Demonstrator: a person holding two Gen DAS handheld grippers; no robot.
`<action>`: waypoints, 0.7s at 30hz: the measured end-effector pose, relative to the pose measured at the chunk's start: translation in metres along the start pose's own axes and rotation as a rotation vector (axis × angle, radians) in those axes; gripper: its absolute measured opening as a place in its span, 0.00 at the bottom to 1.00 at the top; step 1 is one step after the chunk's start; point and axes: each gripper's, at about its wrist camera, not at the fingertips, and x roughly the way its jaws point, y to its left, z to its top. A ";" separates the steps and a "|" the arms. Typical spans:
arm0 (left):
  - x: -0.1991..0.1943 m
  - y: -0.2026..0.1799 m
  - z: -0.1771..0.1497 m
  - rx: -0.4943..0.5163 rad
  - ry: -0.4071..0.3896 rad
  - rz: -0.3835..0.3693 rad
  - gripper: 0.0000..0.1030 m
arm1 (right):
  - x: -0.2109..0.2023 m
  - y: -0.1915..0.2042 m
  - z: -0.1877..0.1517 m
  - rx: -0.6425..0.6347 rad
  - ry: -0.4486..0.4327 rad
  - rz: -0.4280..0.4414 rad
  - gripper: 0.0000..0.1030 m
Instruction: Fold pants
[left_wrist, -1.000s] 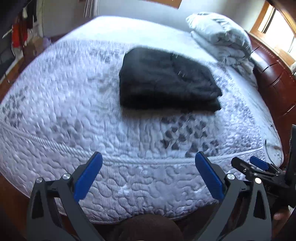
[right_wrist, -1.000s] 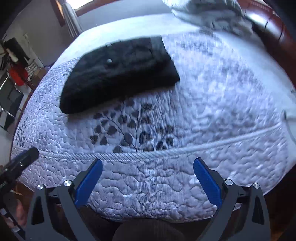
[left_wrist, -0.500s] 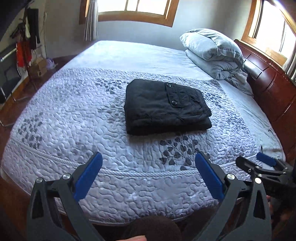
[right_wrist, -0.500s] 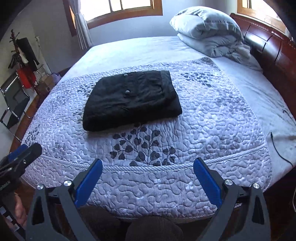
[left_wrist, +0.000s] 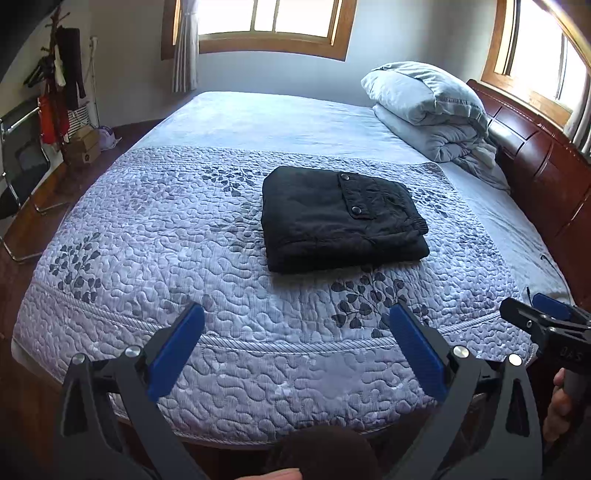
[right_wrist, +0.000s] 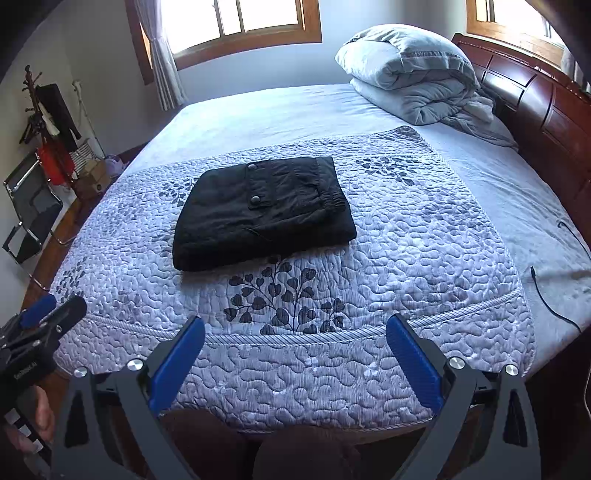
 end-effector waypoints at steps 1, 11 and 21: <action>0.001 -0.001 0.000 0.005 0.003 -0.001 0.97 | 0.000 0.000 0.000 0.001 0.001 -0.001 0.96; 0.002 -0.006 0.000 0.034 0.010 -0.013 0.97 | 0.002 -0.001 -0.001 0.000 0.005 0.004 0.96; 0.007 -0.003 0.001 0.038 0.014 -0.012 0.97 | 0.008 0.005 0.001 -0.016 0.009 0.009 0.96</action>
